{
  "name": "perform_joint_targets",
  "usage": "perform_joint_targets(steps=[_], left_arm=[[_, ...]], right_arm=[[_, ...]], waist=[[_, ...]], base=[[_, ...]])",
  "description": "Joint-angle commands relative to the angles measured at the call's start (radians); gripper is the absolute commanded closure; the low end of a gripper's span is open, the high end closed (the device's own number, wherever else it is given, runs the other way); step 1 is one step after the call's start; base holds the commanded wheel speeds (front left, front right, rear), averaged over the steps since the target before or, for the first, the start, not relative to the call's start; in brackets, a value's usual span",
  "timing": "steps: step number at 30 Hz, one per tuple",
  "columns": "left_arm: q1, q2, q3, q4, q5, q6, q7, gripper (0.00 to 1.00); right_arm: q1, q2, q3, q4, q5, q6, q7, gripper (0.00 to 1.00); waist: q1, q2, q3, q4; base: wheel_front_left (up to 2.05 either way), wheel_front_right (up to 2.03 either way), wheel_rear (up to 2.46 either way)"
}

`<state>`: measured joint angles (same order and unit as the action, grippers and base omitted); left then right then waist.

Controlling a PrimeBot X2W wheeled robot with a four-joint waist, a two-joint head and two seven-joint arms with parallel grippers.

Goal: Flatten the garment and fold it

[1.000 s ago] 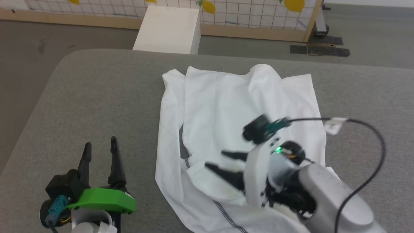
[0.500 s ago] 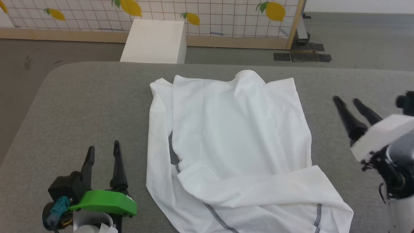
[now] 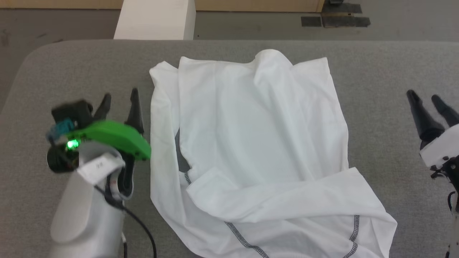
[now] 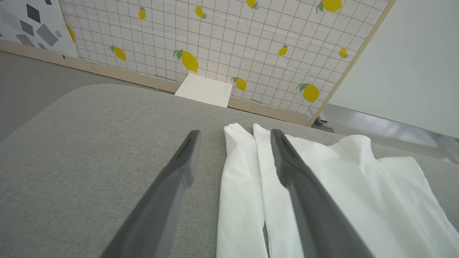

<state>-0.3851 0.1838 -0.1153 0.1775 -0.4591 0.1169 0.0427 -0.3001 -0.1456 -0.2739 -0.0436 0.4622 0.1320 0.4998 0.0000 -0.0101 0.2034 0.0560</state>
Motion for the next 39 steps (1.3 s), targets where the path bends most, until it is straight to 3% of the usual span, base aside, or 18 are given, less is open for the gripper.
perform_joint_targets(steps=[1, 6, 12, 18, 26, 27, 28, 39], left_arm=[[-0.083, 0.011, 0.0, 0.04, -0.011, 0.011, 0.052, 0.0], [-0.361, 0.038, -0.011, 0.226, -0.025, 0.05, 0.299, 0.0], [-0.576, 0.093, -0.05, 0.382, 0.004, 0.1, 0.565, 0.0], [-0.646, 0.13, -0.09, 0.435, 0.035, 0.12, 0.71, 0.0], [-0.635, 0.12, -0.127, 0.443, 0.027, 0.12, 0.826, 0.0], [-0.631, 0.117, -0.129, 0.443, 0.024, 0.121, 0.836, 0.62], [-0.627, 0.115, -0.13, 0.44, 0.021, 0.121, 0.84, 1.0], [-0.615, 0.14, -0.06, 0.359, -0.011, 0.139, 0.699, 1.0]], right_arm=[[-0.024, -0.005, -0.001, -0.018, -0.008, -0.001, 0.008, 0.0], [-0.056, -0.015, 0.002, -0.052, -0.003, -0.001, 0.028, 0.0], [-0.075, -0.02, 0.018, -0.067, 0.004, -0.001, 0.031, 0.0], [-0.086, -0.032, 0.023, -0.075, 0.011, -0.001, 0.024, 0.0], [-0.095, -0.042, 0.016, -0.083, 0.011, -0.001, 0.023, 0.0], [-0.098, -0.042, 0.016, -0.084, 0.01, -0.001, 0.024, 0.0], [-0.1, -0.043, 0.018, -0.084, 0.009, -0.001, 0.025, 0.0], [-0.094, -0.046, 0.024, -0.057, -0.005, -0.001, 0.022, 0.0]], waist=[[0.0, 0.0099, 0.11, -0.03], [0.0, 0.0099, 0.214, -0.061], [0.0, 0.0099, 0.303, -0.108], [0.0, 0.0099, 0.351, -0.128], [0.0, 0.0099, 0.381, -0.122], [0.0, 0.0099, 0.383, -0.121], [0.0, 0.0099, 0.383, -0.119], [0.0, 0.0099, 0.314, -0.07]], base=[[0.0, 0.0, 0.0], [0.0, 0.0, 0.0], [0.0, 0.0, 0.0], [0.0, 0.0, 0.0], [0.0, 0.0, 0.0], [0.0, 0.0, 0.0], [0.0, 0.0, 0.0], [0.0, 0.0, 0.0]])
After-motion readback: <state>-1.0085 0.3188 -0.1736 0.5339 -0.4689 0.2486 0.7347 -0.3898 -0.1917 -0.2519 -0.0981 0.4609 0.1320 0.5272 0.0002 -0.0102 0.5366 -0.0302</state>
